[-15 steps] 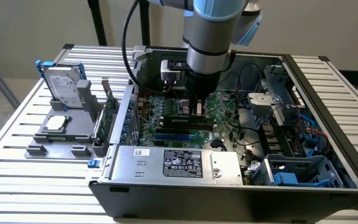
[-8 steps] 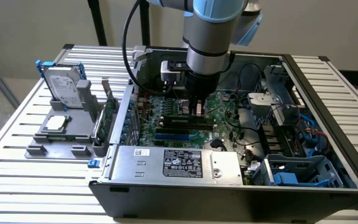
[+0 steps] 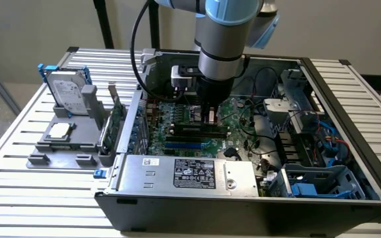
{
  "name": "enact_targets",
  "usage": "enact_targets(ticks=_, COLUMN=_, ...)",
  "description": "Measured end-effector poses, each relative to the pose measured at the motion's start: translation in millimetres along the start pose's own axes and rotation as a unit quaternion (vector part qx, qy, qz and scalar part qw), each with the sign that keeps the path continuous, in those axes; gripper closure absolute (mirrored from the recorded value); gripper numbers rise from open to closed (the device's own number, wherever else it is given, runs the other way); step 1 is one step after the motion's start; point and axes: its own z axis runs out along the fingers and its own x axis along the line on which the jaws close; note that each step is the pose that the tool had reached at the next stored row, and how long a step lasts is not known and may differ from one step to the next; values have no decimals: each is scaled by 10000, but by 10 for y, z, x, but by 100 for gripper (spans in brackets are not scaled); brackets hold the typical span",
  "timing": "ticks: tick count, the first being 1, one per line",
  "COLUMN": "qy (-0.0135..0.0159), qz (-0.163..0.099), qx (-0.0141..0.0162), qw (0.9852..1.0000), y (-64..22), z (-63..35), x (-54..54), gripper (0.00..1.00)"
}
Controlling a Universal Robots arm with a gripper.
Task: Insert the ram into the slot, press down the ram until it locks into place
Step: 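Insert the ram into the slot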
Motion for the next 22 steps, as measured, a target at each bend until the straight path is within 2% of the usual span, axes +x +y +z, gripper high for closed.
enact_targets(ticks=7, qy=11, qz=0, qx=0, qw=10000, y=-1, z=13, x=-1, gripper=87)
enact_targets(ticks=22, qy=13, qz=0, qx=1, qw=10000, y=12, z=44, x=-7, gripper=87)
